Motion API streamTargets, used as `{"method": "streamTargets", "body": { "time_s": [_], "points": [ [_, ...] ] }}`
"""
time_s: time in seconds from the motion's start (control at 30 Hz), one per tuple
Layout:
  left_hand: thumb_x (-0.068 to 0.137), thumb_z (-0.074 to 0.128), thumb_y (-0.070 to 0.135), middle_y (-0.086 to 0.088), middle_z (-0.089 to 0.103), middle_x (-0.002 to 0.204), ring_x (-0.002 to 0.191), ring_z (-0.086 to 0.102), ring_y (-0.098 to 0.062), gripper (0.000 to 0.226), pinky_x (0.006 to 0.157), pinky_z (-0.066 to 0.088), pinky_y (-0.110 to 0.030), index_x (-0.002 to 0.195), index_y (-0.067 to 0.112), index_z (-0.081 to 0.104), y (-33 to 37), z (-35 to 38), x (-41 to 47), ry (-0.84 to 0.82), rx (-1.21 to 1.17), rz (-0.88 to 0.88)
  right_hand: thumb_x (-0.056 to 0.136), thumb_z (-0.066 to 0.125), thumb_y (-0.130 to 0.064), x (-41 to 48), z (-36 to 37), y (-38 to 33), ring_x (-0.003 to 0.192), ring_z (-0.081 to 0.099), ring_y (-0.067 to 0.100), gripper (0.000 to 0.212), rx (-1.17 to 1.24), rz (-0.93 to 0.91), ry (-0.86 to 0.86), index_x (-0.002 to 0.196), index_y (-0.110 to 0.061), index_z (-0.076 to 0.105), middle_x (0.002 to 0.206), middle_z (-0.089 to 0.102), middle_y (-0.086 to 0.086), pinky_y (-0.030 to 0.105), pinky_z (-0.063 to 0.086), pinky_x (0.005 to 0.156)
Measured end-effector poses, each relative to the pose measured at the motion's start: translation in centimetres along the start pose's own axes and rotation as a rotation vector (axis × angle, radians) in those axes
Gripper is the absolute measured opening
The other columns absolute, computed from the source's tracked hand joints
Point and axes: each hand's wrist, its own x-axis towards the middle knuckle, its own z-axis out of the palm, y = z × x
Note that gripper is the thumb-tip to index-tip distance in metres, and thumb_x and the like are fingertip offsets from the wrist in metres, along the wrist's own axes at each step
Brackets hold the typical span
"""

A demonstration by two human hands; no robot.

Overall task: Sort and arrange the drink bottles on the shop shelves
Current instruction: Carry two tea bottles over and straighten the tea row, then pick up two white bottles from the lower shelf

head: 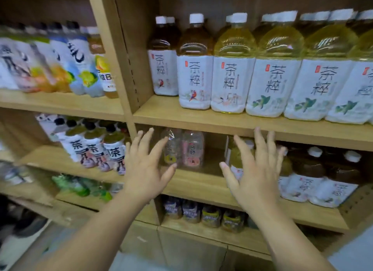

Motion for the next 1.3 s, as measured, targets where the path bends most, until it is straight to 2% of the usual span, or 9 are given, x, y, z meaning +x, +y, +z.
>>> {"method": "streamTargets", "body": {
  "time_s": [0.13,0.3,0.67,0.83,0.93,1.03,1.13,1.23,1.3],
  "points": [
    [0.083,0.054,0.064,-0.011,0.043,0.152,0.139,0.040,-0.038,0.065,0.110,0.037,-0.058,0.135,0.025,0.057,-7.0,-0.9,-3.6,-0.063,-0.008,-0.113,0.088,0.068,-0.048,-1.7,4.1,-6.2,0.152,0.022,0.033,0.057,0.098,-0.078,-0.130,0.139,-0.027,0.055,0.162,0.030,0.009,0.058,0.024,0.120],
    [0.079,0.054,0.063,-0.010,0.047,0.147,0.131,0.047,-0.034,0.066,0.102,0.044,-0.052,0.133,0.027,0.057,-16.8,-2.5,-7.1,-0.126,-0.008,-0.206,0.088,0.064,-0.053,-2.9,9.7,-14.8,0.144,0.031,0.024,0.053,0.187,0.006,-0.301,0.136,-0.030,0.058,0.156,0.038,0.000,0.048,0.037,0.115],
    [0.075,0.056,0.069,-0.008,0.039,0.155,0.139,0.041,-0.034,0.079,0.112,0.039,-0.048,0.143,0.029,0.052,-36.5,-7.9,-8.0,-0.240,-0.051,-0.360,0.090,0.062,-0.059,-2.3,19.7,-34.7,0.147,0.023,0.018,0.058,0.267,0.080,-0.488,0.142,-0.038,0.048,0.157,0.031,-0.007,0.040,0.030,0.118],
    [0.084,0.067,0.061,-0.002,0.031,0.159,0.141,0.037,-0.031,0.077,0.112,0.038,-0.044,0.150,0.034,0.037,-41.6,-7.9,-4.5,-0.290,-0.164,-0.387,0.090,0.062,-0.058,0.0,22.3,-39.2,0.146,0.025,0.019,0.060,0.247,0.074,-0.524,0.145,-0.037,0.046,0.158,0.033,-0.005,0.039,0.030,0.118],
    [0.084,0.069,0.054,0.001,0.039,0.150,0.131,0.046,-0.028,0.077,0.104,0.045,-0.043,0.149,0.033,0.035,-43.8,-6.9,-1.9,-0.278,-0.265,-0.397,0.092,0.059,-0.058,2.4,24.3,-41.1,0.149,0.020,0.017,0.062,0.234,0.024,-0.527,0.148,-0.036,0.042,0.160,0.028,-0.006,0.038,0.027,0.120],
    [0.085,0.075,0.046,-0.001,0.042,0.149,0.135,0.044,-0.024,0.082,0.107,0.043,-0.040,0.152,0.027,0.032,-45.7,-5.4,0.9,-0.280,-0.314,-0.422,0.092,0.058,-0.057,5.3,26.5,-42.8,0.148,0.020,0.018,0.062,0.212,-0.050,-0.479,0.147,-0.033,0.046,0.157,0.032,-0.003,0.039,0.026,0.120],
    [0.087,0.075,0.046,-0.003,0.038,0.155,0.142,0.039,-0.023,0.088,0.111,0.042,-0.042,0.156,0.026,0.025,-47.7,-3.5,3.4,-0.312,-0.341,-0.457,0.090,0.060,-0.058,8.0,29.0,-44.0,0.138,0.033,0.025,0.063,0.143,-0.078,-0.420,0.146,-0.031,0.048,0.145,0.044,0.002,0.043,0.034,0.114],
    [0.088,0.075,0.044,-0.004,0.034,0.159,0.146,0.036,-0.023,0.091,0.113,0.041,-0.042,0.159,0.023,0.021,-49.3,-1.8,5.7,-0.338,-0.370,-0.486,0.086,0.061,-0.059,9.4,31.3,-44.7,0.110,0.052,0.028,0.067,0.043,-0.083,-0.367,0.145,-0.031,0.047,0.115,0.057,0.001,0.044,0.044,0.097],
    [0.087,0.076,0.044,-0.005,0.036,0.159,0.145,0.038,-0.024,0.091,0.112,0.042,-0.043,0.158,0.020,0.024,-50.1,-0.6,6.9,-0.324,-0.387,-0.512,0.085,0.062,-0.061,9.8,32.5,-44.8,0.101,0.060,0.028,0.068,-0.023,-0.086,-0.369,0.144,-0.032,0.048,0.105,0.063,-0.001,0.043,0.044,0.088]
  ]
}}
